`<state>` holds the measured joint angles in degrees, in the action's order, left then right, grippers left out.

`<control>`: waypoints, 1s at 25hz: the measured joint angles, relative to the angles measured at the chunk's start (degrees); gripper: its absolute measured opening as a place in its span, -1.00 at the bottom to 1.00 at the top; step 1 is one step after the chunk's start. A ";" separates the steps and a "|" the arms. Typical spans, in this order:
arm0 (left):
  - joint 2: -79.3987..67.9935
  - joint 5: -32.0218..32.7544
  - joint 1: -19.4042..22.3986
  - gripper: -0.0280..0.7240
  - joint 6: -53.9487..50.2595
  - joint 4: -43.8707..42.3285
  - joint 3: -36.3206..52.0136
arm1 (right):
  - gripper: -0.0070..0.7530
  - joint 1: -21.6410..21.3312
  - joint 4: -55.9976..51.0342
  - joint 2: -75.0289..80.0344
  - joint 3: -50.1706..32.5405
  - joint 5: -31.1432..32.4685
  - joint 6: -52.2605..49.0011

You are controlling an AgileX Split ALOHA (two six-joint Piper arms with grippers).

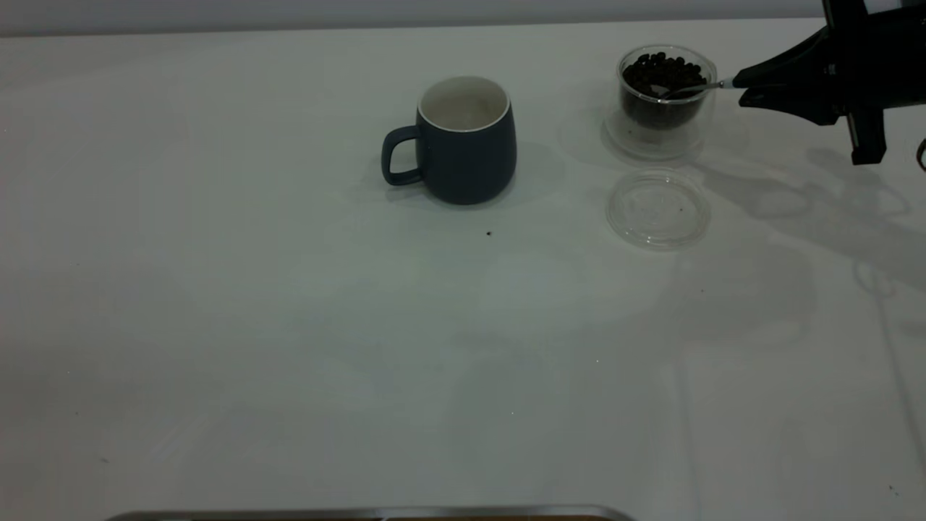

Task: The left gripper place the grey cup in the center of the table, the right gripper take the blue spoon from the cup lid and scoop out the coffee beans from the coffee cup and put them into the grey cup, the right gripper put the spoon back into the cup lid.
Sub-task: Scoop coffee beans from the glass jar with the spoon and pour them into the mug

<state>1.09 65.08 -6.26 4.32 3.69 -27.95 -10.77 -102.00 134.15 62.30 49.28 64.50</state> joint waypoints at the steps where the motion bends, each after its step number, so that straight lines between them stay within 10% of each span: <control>1: 0.00 0.00 0.00 0.55 0.00 0.00 0.00 | -0.70 -0.05 -0.12 0.00 0.00 0.47 -0.06; 25: 0.00 0.00 0.00 0.55 0.00 0.00 0.00 | -0.70 -4.05 -0.38 0.00 0.00 12.68 -0.14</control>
<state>1.09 65.08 -6.26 4.32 3.69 -27.95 -14.81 -102.38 134.15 62.30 61.96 64.36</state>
